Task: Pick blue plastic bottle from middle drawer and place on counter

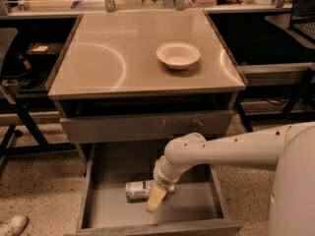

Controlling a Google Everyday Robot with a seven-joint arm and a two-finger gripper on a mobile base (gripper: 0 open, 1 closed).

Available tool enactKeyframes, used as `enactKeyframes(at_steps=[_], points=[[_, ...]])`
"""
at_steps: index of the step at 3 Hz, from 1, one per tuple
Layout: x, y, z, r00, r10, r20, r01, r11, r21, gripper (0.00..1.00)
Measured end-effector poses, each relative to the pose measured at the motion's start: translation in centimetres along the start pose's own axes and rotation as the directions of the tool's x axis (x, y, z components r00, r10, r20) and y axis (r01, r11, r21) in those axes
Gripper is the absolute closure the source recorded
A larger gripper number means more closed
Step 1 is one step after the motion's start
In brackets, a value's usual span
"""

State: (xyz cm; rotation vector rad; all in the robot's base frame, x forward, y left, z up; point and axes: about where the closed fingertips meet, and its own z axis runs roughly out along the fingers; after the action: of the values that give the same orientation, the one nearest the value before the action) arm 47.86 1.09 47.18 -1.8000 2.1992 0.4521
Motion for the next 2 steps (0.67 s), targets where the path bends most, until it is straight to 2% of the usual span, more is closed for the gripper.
enactKeyframes(at_steps=[2], points=[[1.5,-2.8,4.9,1.000,0.016,0.008,-0.017,0.9971,0.075,0.00]])
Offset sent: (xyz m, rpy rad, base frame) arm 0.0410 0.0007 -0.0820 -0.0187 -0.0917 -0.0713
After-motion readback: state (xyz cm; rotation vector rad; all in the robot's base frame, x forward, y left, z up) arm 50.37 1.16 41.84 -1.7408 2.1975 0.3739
